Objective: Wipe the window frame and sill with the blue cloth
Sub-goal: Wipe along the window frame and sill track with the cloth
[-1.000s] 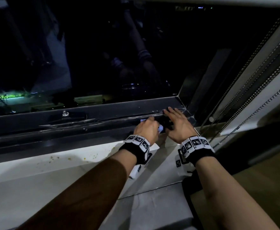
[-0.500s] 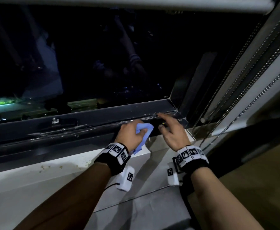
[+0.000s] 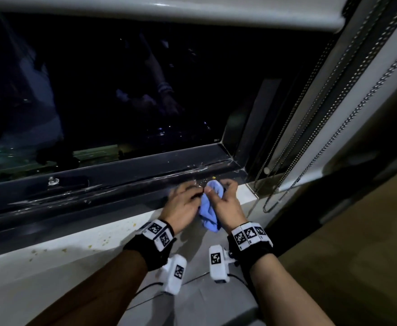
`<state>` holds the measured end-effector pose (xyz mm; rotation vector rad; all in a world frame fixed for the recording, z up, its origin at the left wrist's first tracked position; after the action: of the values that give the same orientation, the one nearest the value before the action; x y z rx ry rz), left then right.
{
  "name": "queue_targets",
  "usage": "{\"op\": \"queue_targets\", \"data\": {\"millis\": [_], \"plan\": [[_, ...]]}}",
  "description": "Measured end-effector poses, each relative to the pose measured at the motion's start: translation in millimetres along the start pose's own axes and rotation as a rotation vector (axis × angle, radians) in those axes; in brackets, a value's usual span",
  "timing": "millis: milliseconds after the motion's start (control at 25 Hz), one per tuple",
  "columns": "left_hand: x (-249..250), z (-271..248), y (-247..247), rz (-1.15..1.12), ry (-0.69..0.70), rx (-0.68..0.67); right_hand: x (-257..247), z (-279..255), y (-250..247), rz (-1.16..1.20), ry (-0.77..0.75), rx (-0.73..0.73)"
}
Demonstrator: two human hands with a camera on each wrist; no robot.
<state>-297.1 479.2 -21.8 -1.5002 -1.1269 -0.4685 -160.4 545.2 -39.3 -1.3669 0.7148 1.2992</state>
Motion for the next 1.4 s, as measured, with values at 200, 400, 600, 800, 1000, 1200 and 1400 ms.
{"op": "queue_targets", "data": {"millis": [200,400,600,800,1000,1200,1400], "plan": [[-40,-6,-68,0.364,0.025,0.308,-2,48,-75,-0.629,-0.025,0.299],[-76,-8,-101,0.678,-0.048,0.346,27,78,-68,-0.875,0.079,0.199],[-78,-4,-97,0.835,-0.117,0.365,23,65,-22,-0.926,-0.202,-0.088],[-72,-5,-96,0.829,-0.169,0.365,13,69,-73,-0.717,-0.047,0.176],[-72,-4,-95,0.847,-0.190,0.356,32,71,-49,-0.863,-0.033,0.188],[-66,-7,-96,0.867,-0.204,0.340,27,56,-11,-0.760,-0.258,-0.047],[-64,-8,-98,0.868,-0.196,0.319,25,74,-62,-0.829,-0.201,0.088]]}}
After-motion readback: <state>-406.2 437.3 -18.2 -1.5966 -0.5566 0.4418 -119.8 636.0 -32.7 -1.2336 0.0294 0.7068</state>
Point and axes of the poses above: each hand's wrist, its own z-axis towards the middle knuckle, its own y-axis out of the palm, x = y × z, the point moved 4 cm from there along z, towards the middle knuckle, and after that the axes turned 15 degrees about -y, right-handed, at the moved point
